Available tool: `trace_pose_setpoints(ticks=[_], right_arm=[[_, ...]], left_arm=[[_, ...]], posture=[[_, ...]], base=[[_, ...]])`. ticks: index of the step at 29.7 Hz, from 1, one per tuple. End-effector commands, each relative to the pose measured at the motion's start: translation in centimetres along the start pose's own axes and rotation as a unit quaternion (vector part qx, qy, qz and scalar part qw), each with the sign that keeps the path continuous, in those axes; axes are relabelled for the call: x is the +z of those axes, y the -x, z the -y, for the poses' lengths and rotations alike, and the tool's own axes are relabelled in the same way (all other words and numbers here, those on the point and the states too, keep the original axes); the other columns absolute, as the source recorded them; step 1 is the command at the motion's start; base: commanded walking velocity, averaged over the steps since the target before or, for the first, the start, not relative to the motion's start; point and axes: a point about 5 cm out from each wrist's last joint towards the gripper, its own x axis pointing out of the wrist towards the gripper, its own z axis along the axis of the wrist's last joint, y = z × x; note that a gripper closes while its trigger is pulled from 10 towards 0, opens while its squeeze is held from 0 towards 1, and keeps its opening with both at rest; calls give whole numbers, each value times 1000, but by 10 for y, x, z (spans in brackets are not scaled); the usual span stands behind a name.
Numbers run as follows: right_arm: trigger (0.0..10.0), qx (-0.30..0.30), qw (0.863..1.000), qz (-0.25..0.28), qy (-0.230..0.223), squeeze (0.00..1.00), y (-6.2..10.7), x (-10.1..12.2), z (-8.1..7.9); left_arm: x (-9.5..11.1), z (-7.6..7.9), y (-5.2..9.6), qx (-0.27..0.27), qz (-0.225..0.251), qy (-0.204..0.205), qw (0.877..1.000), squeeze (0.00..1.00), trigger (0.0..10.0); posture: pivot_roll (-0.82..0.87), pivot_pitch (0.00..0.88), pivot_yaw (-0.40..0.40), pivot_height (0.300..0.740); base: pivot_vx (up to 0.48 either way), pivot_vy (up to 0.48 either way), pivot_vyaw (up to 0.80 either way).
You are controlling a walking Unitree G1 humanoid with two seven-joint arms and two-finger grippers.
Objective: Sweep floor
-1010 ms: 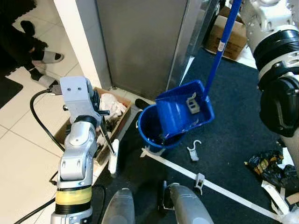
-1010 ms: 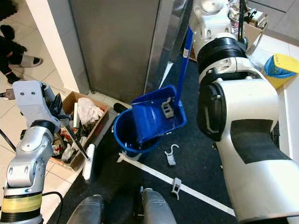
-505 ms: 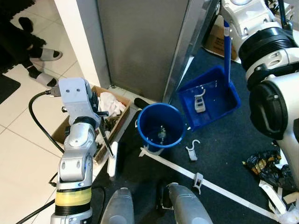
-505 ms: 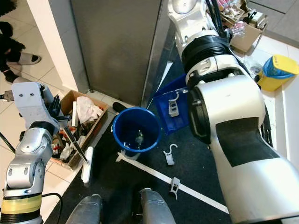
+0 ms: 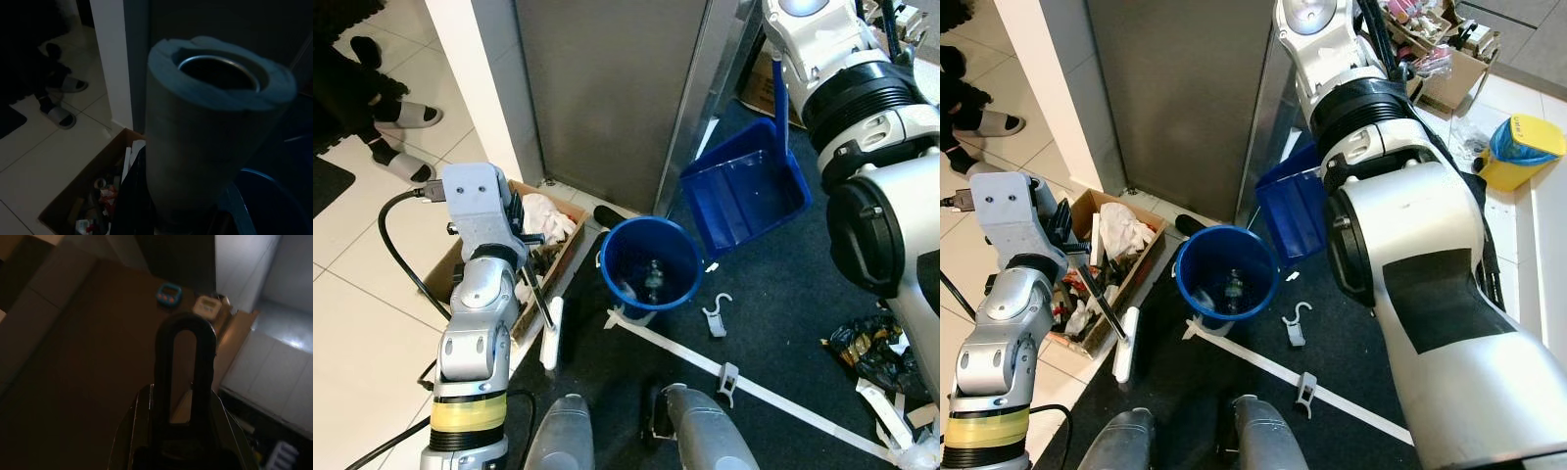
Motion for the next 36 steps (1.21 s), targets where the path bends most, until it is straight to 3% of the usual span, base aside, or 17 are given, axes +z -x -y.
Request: trace_pose_setpoints(ticks=[1, 5, 13, 17, 20, 27, 36], right_arm=[[10000, -35, 999, -20, -19, 0, -2, -5, 20], [10000, -90, 992, -73, -51, 0, 3, -24, 56], [10000, -176, 980, -92, -3, 0, 17, -37, 128], [10000, -183, 978, -102, 1, 0, 21, -41, 138], [10000, -189, 969, -159, -22, 0, 38, -65, 149], [10000, -206, 961, -181, -48, 0, 45, -75, 152], [10000, -202, 961, -185, -47, 0, 45, -75, 151]], left_arm=[[8, 7, 1, -8, 20, 5, 1000, 0, 10000], [7, 7, 3, -12, 17, 5, 1000, 0, 10000], [5, 20, 2, -60, 9, 3, 998, 0, 10000], [4, 23, 2, -70, 7, 4, 998, 0, 10000], [2, 26, 0, -80, 1, 6, 997, 0, 10000], [3, 26, -2, -82, 2, 4, 997, 0, 10000], [1, 24, -1, -77, -2, 5, 997, 0, 10000]], posture=[[193, 48, -133, 740], [194, 50, -133, 740], [154, 51, -102, 740], [148, 49, -98, 740], [137, 50, -89, 740], [138, 51, -86, 740], [144, 50, -94, 740]], base=[[0, 0, 0], [0, 0, 0], [0, 0, 0], [0, 0, 0], [0, 0, 0], [0, 0, -571], [0, 0, -800]])
